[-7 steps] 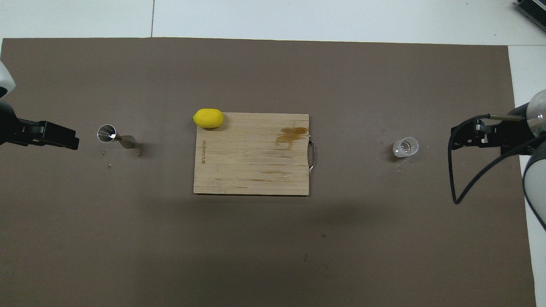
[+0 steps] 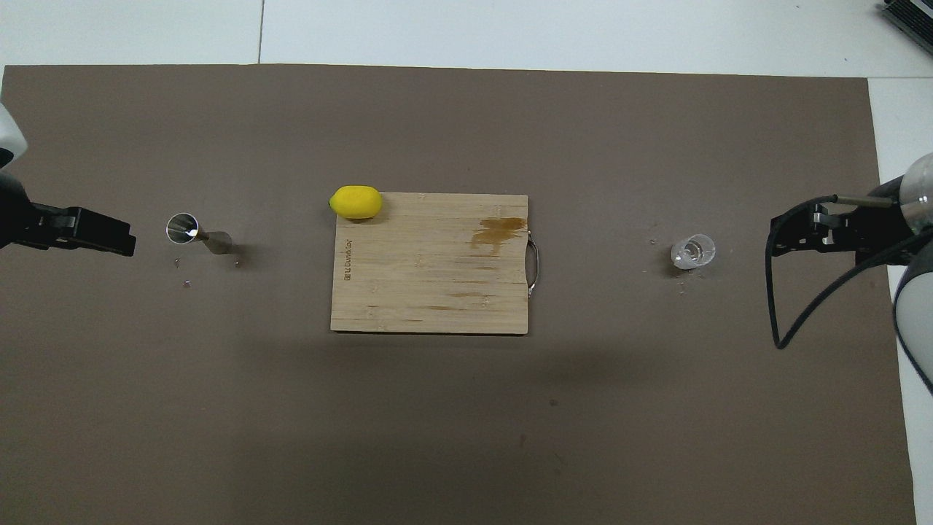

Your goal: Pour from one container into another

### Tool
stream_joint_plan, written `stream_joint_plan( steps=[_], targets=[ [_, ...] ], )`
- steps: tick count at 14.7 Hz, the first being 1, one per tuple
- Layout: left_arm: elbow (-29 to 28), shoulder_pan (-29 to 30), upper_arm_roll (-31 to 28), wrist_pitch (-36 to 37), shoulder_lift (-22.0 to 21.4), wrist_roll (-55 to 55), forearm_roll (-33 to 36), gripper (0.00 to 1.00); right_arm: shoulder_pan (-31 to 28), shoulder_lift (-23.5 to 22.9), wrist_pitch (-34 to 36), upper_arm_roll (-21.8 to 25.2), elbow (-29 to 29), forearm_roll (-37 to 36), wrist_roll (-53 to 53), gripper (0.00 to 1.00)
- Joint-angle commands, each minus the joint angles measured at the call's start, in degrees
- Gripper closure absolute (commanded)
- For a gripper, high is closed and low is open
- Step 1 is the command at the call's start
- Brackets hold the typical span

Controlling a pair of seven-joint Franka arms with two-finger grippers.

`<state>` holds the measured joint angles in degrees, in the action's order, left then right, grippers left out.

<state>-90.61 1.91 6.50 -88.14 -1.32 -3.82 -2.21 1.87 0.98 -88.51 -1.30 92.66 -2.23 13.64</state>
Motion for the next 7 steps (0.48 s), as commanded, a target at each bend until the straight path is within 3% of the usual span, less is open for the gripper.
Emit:
stream_joint_plan(
  steps=[1,7],
  targets=[
    [-2.0,-0.3,-0.2,-1.3,-1.5,0.1,0.5,0.0,-0.6,1.4,-0.4,-0.1,1.5,1.4,-1.2,0.0],
    [-2.3,-0.3,-0.2,-1.0,-1.7,-0.3,0.5,0.0,-0.6,1.3,-0.4,0.0,1.5,1.4,-1.2,0.0]
  ],
)
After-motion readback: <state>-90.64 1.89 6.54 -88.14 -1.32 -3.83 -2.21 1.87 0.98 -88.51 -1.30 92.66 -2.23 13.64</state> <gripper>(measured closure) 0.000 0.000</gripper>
